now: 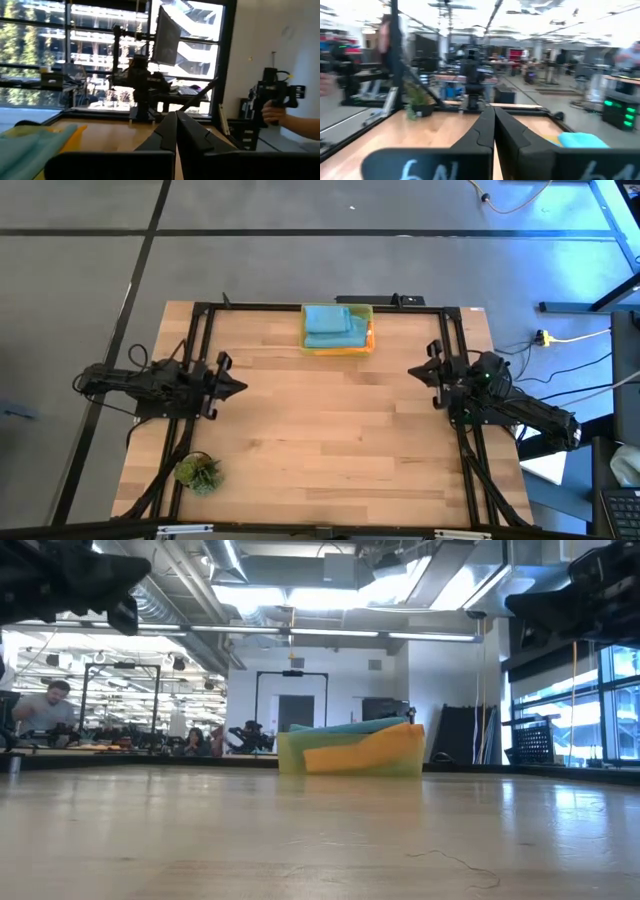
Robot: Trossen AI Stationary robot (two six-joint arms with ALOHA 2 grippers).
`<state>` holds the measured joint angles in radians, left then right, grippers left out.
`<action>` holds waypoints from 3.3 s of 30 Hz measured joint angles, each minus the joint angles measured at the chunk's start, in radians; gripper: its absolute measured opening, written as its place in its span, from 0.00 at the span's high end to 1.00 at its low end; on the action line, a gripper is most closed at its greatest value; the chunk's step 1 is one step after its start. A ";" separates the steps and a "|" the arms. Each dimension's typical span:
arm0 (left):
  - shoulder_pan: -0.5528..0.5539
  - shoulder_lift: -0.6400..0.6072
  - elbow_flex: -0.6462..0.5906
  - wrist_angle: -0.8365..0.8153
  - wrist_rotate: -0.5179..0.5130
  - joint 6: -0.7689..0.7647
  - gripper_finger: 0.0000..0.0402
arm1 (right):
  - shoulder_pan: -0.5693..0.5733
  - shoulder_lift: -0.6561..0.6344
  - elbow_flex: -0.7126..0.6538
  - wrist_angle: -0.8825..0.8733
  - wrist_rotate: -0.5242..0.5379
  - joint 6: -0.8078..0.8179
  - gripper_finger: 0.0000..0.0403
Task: Fold microfiber towels
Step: Return to Home Position
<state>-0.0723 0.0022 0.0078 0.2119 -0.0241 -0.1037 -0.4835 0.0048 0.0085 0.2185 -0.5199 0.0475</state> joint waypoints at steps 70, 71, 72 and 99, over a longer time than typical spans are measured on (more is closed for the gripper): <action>0.000 0.000 0.000 0.021 -0.042 0.186 0.93 | 0.000 0.001 0.002 -0.007 0.161 -0.030 0.96; 0.000 0.000 0.000 0.020 -0.042 0.186 0.93 | 0.000 0.001 0.002 -0.007 0.161 -0.030 0.96; 0.000 0.000 0.000 0.020 -0.042 0.186 0.93 | 0.000 0.001 0.002 -0.007 0.161 -0.030 0.96; 0.000 0.000 0.000 0.020 -0.042 0.186 0.97 | 0.000 0.001 0.002 -0.007 0.161 -0.030 0.97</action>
<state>-0.0723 0.0025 0.0078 0.2321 -0.0658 0.0826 -0.4831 0.0055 0.0101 0.2119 -0.3588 0.0177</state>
